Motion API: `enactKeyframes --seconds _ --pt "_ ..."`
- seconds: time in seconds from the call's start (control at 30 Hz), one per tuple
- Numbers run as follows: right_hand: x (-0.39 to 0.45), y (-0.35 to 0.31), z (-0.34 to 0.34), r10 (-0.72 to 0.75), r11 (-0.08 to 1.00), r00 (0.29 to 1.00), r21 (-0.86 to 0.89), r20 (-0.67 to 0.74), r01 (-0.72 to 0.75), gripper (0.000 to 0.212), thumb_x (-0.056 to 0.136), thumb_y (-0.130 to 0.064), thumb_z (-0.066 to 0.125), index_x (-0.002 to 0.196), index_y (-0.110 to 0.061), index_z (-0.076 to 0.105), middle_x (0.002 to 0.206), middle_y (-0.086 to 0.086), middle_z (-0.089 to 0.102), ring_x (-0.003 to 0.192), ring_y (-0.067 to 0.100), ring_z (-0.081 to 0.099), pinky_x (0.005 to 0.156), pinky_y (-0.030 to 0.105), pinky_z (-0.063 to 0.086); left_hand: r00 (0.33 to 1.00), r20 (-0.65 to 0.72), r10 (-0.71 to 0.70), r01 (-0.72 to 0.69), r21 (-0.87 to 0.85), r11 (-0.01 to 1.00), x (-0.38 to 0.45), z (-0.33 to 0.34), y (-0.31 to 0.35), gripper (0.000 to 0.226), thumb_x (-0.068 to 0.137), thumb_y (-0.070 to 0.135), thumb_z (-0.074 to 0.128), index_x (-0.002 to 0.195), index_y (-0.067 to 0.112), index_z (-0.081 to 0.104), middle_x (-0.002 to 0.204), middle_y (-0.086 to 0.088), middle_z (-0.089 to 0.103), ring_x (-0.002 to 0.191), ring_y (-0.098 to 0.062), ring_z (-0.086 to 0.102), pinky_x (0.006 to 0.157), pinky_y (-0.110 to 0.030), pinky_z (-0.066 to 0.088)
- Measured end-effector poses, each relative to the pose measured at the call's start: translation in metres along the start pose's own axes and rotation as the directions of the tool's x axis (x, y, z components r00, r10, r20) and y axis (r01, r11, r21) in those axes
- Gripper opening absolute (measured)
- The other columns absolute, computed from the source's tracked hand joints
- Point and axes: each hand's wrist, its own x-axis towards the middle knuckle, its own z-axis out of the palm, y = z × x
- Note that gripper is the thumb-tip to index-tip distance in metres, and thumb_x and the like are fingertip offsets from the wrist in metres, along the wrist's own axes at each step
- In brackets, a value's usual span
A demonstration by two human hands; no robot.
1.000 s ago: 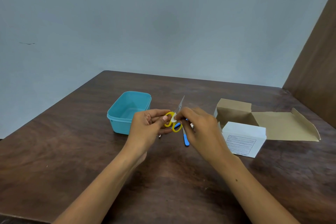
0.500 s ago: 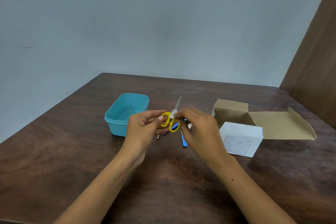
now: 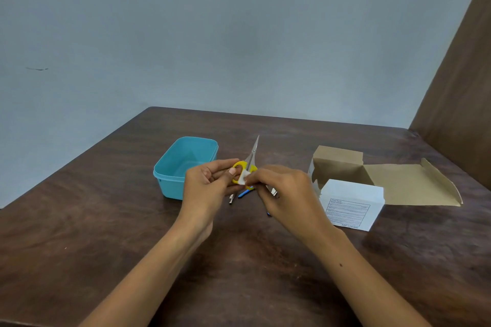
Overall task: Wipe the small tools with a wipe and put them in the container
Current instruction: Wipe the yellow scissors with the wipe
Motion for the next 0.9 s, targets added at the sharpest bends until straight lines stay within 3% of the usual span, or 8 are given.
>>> enactKeyframes --seconds 0.1,0.23,0.43,0.5,0.63,0.77,0.9 --pt "0.001 -0.002 -0.004 -0.026 1.000 0.996 -0.005 0.088 0.026 0.016 0.076 -0.002 0.070 0.083 -0.016 0.072 0.080 -0.003 0.073 0.071 0.012 0.066 0.064 0.023 0.054 1.000 -0.019 0.006 -0.006 0.015 1.000 0.000 0.000 -0.001 0.017 0.089 -0.001 0.056 0.099 0.005 0.069 0.080 -0.003 0.076 0.076 -0.015 0.073 0.063 -0.022 0.058" --pt "-0.001 0.002 -0.008 0.023 0.998 0.994 -0.061 0.105 -0.016 0.012 0.071 -0.010 0.061 0.073 -0.018 0.070 0.068 -0.005 0.069 0.062 0.014 0.063 0.053 0.029 0.051 1.000 -0.028 0.012 -0.012 0.004 1.000 0.000 0.001 0.000 0.017 0.090 -0.001 0.055 0.096 0.007 0.069 0.080 -0.004 0.076 0.076 -0.015 0.073 0.064 -0.020 0.058" --pt "-0.001 0.006 -0.009 0.135 0.989 0.950 -0.013 -0.281 -0.144 0.008 0.077 -0.005 0.065 0.079 -0.011 0.071 0.078 0.000 0.072 0.069 0.012 0.066 0.062 0.026 0.054 0.999 -0.042 -0.003 0.003 0.007 1.000 0.001 0.001 0.002 0.017 0.090 0.000 0.055 0.099 0.007 0.068 0.084 -0.005 0.075 0.078 -0.015 0.073 0.067 -0.021 0.059" --pt "-0.001 0.004 -0.008 0.140 0.990 0.931 0.024 -0.336 -0.140 0.009 0.080 -0.004 0.066 0.084 -0.009 0.071 0.083 0.001 0.072 0.073 0.011 0.065 0.066 0.023 0.053 1.000 -0.026 0.001 -0.001 0.010 1.000 -0.001 0.002 0.003 0.017 0.090 0.000 0.055 0.097 0.007 0.068 0.079 -0.001 0.075 0.075 -0.013 0.073 0.063 -0.019 0.058" --pt "0.002 0.005 -0.001 0.127 0.991 0.942 0.012 -0.309 -0.130 0.016 0.083 -0.005 0.062 0.094 -0.009 0.072 0.091 0.003 0.070 0.077 0.012 0.064 0.066 0.023 0.054 1.000 0.002 0.007 -0.008 0.033 0.999 -0.002 0.002 0.002 0.018 0.091 -0.001 0.054 0.095 0.009 0.068 0.072 0.003 0.075 0.072 -0.011 0.073 0.061 -0.017 0.057" --pt "0.001 0.010 0.007 0.155 0.985 0.974 -0.044 -0.166 -0.165 0.017 0.081 -0.003 0.067 0.095 -0.011 0.073 0.089 0.003 0.067 0.074 0.016 0.062 0.060 0.035 0.056 1.000 0.020 0.016 -0.017 0.038 0.999 -0.002 0.002 0.001 0.017 0.090 -0.001 0.055 0.097 0.007 0.068 0.074 0.002 0.075 0.071 -0.012 0.073 0.060 -0.017 0.056" --pt "-0.001 0.011 0.007 0.166 0.986 0.981 0.041 -0.097 -0.163 0.010 0.080 -0.012 0.067 0.088 -0.010 0.074 0.083 0.001 0.064 0.069 0.015 0.060 0.058 0.037 0.055 1.000 0.009 0.026 -0.027 0.029 0.999 0.000 0.001 -0.001 0.017 0.090 -0.002 0.055 0.098 0.004 0.068 0.077 -0.001 0.075 0.071 -0.013 0.073 0.059 -0.017 0.056"
